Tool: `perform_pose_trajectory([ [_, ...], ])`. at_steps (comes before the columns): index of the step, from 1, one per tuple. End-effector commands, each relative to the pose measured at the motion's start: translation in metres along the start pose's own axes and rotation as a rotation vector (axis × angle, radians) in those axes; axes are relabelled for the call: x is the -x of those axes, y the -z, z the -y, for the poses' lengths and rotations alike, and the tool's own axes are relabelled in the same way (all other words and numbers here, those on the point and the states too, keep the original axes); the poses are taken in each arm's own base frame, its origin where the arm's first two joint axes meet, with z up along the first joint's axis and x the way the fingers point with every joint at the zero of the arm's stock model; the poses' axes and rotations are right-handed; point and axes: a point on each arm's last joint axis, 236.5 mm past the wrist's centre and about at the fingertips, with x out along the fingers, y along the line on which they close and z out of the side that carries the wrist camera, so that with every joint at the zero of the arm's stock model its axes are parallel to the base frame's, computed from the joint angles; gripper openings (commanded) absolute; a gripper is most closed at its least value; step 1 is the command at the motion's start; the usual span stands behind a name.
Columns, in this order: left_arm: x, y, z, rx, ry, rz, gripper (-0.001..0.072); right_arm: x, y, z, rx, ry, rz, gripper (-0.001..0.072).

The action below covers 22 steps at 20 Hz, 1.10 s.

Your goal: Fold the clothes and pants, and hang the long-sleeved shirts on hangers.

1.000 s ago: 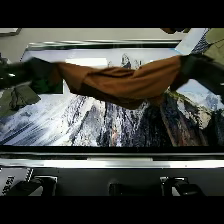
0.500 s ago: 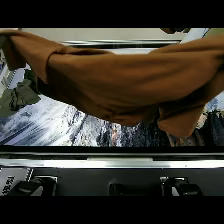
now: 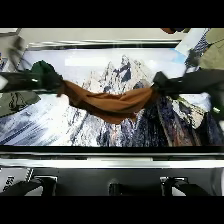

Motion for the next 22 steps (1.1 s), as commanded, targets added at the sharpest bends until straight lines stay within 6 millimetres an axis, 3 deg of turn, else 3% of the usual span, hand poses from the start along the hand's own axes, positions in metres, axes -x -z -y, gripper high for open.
perform_pose_trajectory([
  [1,-0.088,0.032,-0.050,0.081,-0.073,-0.158,0.0017,-0.091,-0.019,0.039,-0.145,0.015,-0.008,0.0034],
  [3,-0.116,0.036,-0.065,0.108,-0.088,-0.168,0.0017,-0.112,-0.037,0.039,-0.225,-0.036,0.058,0.0033],
  [5,-0.133,0.037,-0.072,0.132,-0.088,-0.161,0.0017,-0.122,-0.049,0.042,-0.259,-0.052,0.104,0.0033],
  [8,-0.140,0.037,-0.074,0.144,-0.085,-0.158,0.0017,-0.125,-0.046,0.046,-0.246,-0.042,0.090,0.0069],
  [9,-0.140,0.037,-0.074,0.145,-0.085,-0.157,0.0017,-0.125,-0.041,0.047,-0.241,-0.037,0.069,0.0125],
  [11,-0.139,0.037,-0.075,0.145,-0.086,-0.159,0.0017,-0.114,-0.036,0.054,-0.249,-0.023,0.026,0.0389],
  [13,-0.139,0.037,-0.074,0.144,-0.086,-0.158,0.0017,-0.084,-0.050,0.076,-0.284,-0.004,0.030,0.0423],
  [15,-0.138,0.039,-0.074,0.145,-0.085,-0.168,0.0017,-0.049,-0.066,0.115,-0.336,0.037,0.044,0.0423],
  [17,-0.137,0.043,-0.073,0.145,-0.086,-0.185,0.0018,-0.029,-0.067,0.153,-0.344,0.070,0.015,0.0424],
  [19,-0.137,0.046,-0.073,0.145,-0.087,-0.198,0.0018,-0.028,-0.063,0.181,-0.339,0.081,-0.031,0.0426],
  [22,-0.137,0.046,-0.073,0.143,-0.087,-0.199,0.0018,-0.059,-0.044,0.181,-0.295,-0.002,-0.140,0.0428],
])
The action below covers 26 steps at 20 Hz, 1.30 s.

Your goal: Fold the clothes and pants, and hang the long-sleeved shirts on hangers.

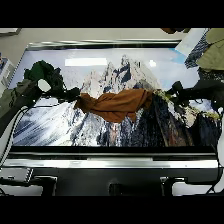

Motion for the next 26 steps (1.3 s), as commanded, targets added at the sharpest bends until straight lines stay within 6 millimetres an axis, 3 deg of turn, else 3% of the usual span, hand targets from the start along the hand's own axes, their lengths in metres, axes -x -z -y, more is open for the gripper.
perform_pose_trajectory([
  [1,0.000,0.002,-0.001,-0.001,-0.001,-0.009,0.0018,-0.027,0.022,0.013,0.059,-0.055,-0.149,0.0428],
  [6,0.000,0.002,-0.001,-0.001,-0.001,-0.009,0.0019,-0.078,0.052,0.013,0.127,-0.035,-0.234,0.0428],
  [10,0.000,0.002,-0.001,-0.001,-0.001,-0.009,0.0019,-0.100,0.052,-0.002,0.172,-0.032,-0.173,0.0434],
  [14,-0.001,0.002,-0.001,-0.002,-0.002,-0.010,0.0018,-0.119,0.067,-0.002,0.169,-0.017,-0.203,0.0431],
  [15,-0.001,0.002,-0.001,-0.001,-0.002,-0.010,0.0019,-0.122,0.069,-0.003,0.175,-0.015,-0.205,0.0402],
  [16,-0.001,0.002,-0.001,-0.001,-0.002,-0.010,0.0019,-0.124,0.072,-0.006,0.184,-0.015,-0.206,0.0269],
  [17,0.000,0.002,-0.001,-0.001,-0.002,-0.010,0.0019,-0.124,0.072,-0.007,0.181,-0.020,-0.206,0.0087],
  [18,0.000,0.002,-0.001,-0.002,-0.002,-0.009,0.0018,-0.121,0.069,-0.010,0.180,-0.023,-0.196,0.0031],
  [20,0.003,0.000,-0.001,-0.006,-0.004,-0.001,0.0018,-0.107,0.056,-0.022,0.220,-0.028,-0.132,0.0031],
  [22,0.014,-0.010,-0.002,-0.017,-0.010,0.031,0.0018,-0.079,0.038,-0.041,0.279,-0.029,-0.034,0.0031],
  [24,0.042,-0.033,0.002,-0.076,-0.037,0.112,0.0017,-0.036,0.021,-0.071,0.363,-0.032,0.069,0.0031],
  [26,0.091,-0.064,0.015,-0.162,-0.070,0.236,0.0017,0.025,0.007,-0.109,0.486,-0.040,0.195,0.0031],
])
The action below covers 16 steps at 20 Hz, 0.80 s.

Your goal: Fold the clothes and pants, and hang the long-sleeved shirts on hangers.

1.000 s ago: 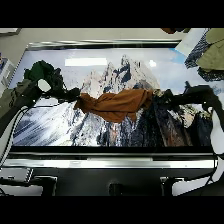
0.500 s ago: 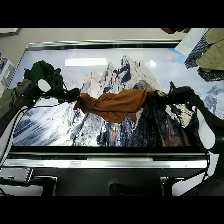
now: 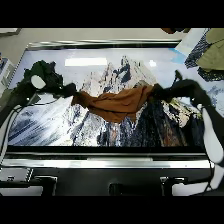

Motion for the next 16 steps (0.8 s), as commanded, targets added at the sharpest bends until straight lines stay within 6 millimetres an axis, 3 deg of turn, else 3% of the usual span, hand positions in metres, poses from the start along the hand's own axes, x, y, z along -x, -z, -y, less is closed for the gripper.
perform_pose_trajectory([
  [1,0.073,-0.054,0.011,-0.131,-0.062,0.193,0.0017,0.098,-0.050,-0.049,0.184,0.045,0.233,0.0031],
  [4,0.182,-0.096,0.041,-0.225,-0.079,0.430,0.0017,0.216,-0.076,-0.106,0.338,0.060,0.487,0.0031],
  [6,0.265,-0.108,0.063,-0.270,-0.072,0.600,0.0017,0.301,-0.073,-0.142,0.433,0.063,0.662,0.0032],
  [8,0.344,-0.103,0.078,-0.304,-0.069,0.751,0.0017,0.379,-0.052,-0.170,0.508,0.058,0.818,0.0032],
  [10,0.404,-0.084,0.087,-0.316,-0.053,0.858,0.0017,0.445,-0.016,-0.193,0.581,0.032,0.948,0.0033],
  [13,0.469,-0.050,0.084,-0.260,-0.042,0.957,0.0017,0.510,0.030,-0.210,0.612,-0.007,1.086,0.0033],
  [16,0.489,-0.027,0.075,-0.224,-0.061,0.964,0.0017,0.529,0.049,-0.214,0.552,-0.067,1.116,0.0033],
])
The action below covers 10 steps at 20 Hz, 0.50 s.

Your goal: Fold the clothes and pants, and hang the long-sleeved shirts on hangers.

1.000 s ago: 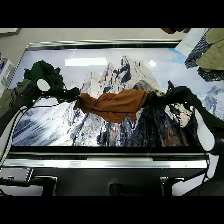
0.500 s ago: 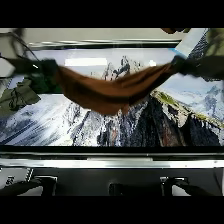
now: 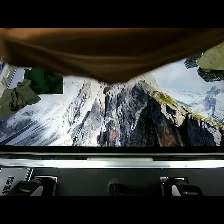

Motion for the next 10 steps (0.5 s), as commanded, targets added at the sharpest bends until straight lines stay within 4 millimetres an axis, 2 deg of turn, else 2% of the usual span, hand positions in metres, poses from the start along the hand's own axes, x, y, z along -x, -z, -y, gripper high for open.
perform_pose_trajectory([
  [1,0.041,-0.004,-0.010,0.024,-0.043,0.011,0.0017,0.037,-0.015,-0.008,-0.061,-0.001,0.052,0.0033],
  [3,0.023,0.020,-0.015,0.024,-0.061,-0.079,0.0017,0.018,0.015,-0.002,-0.127,0.014,-0.071,0.0033],
  [5,-0.009,0.064,-0.020,0.030,-0.078,-0.228,0.0018,-0.013,0.074,0.005,-0.257,0.038,-0.303,0.0033],
  [7,-0.045,0.122,-0.025,0.033,-0.094,-0.398,0.0018,-0.041,0.155,0.005,-0.363,0.044,-0.626,0.0033],
  [8,-0.066,0.159,-0.028,0.041,-0.098,-0.496,0.0018,-0.051,0.198,0.005,-0.398,0.043,-0.802,0.0033],
  [10,-0.100,0.240,-0.037,0.059,-0.121,-0.703,0.0019,-0.069,0.273,0.014,-0.447,0.066,-1.083,0.0033],
])
